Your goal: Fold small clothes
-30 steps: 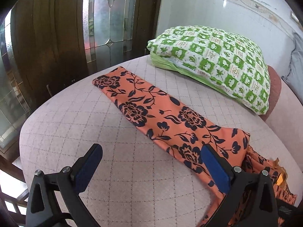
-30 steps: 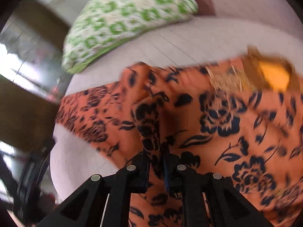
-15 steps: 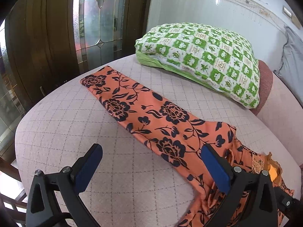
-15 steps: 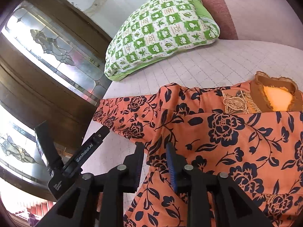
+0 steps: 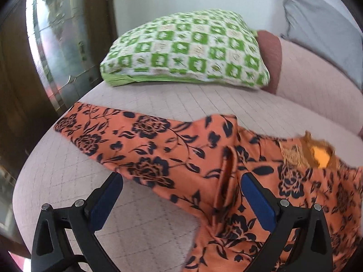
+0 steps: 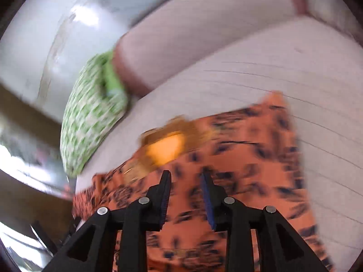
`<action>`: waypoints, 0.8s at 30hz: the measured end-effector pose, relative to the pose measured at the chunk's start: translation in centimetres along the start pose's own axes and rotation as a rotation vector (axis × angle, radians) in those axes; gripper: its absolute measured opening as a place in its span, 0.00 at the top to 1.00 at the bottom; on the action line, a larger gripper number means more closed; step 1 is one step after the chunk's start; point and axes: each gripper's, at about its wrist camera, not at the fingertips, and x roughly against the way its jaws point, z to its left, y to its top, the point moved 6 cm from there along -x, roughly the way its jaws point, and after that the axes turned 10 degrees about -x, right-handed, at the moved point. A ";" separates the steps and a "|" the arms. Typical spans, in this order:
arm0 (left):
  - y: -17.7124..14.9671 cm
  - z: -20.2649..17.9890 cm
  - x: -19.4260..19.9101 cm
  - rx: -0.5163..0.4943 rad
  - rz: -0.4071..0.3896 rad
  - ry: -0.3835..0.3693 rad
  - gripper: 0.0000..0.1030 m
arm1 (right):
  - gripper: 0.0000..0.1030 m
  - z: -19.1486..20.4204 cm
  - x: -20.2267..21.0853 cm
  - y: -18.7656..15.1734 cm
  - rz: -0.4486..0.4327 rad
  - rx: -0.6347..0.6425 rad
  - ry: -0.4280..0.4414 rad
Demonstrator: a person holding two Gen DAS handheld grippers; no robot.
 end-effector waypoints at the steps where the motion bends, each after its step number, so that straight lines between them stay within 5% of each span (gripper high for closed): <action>1: -0.1 -0.6 -0.3 -0.021 0.003 0.014 0.00 | 0.70 -1.4 -0.1 0.3 -0.004 -0.028 -0.004; 4: -0.7 -2.1 -2.0 -0.103 0.040 0.056 0.00 | 0.70 -5.0 -0.8 0.9 -0.057 -0.120 -0.036; 6: -1.8 -2.7 -4.2 -0.154 0.133 0.098 0.00 | 0.73 -7.8 -2.3 1.0 -0.061 -0.178 -0.135; 10: -2.1 -1.9 -4.7 -0.069 0.188 0.037 0.00 | 0.71 -7.1 -1.6 1.4 -0.050 -0.151 -0.116; 15: -0.3 3.5 -1.1 0.141 0.085 -0.014 0.00 | 0.70 -1.7 3.1 -1.5 -0.070 -0.096 0.125; 17: -0.4 6.8 -0.1 0.214 0.059 0.033 0.00 | 0.44 1.0 5.9 -3.6 -0.132 -0.028 0.219; 18: -0.5 8.7 0.3 0.249 0.049 0.062 0.00 | 0.14 2.0 7.3 -4.7 -0.170 -0.004 0.255; 19: -0.8 10.7 0.5 0.289 0.047 0.083 0.00 | 0.00 2.8 8.6 -6.1 -0.219 0.009 0.291; 21: -1.4 14.3 0.1 0.360 0.070 0.107 0.00 | 0.00 3.4 10.6 -8.8 -0.325 0.016 0.339; 24: -1.7 20.8 -1.6 0.488 0.145 0.125 0.00 | 0.00 4.5 8.2 -11.2 -0.230 0.053 0.343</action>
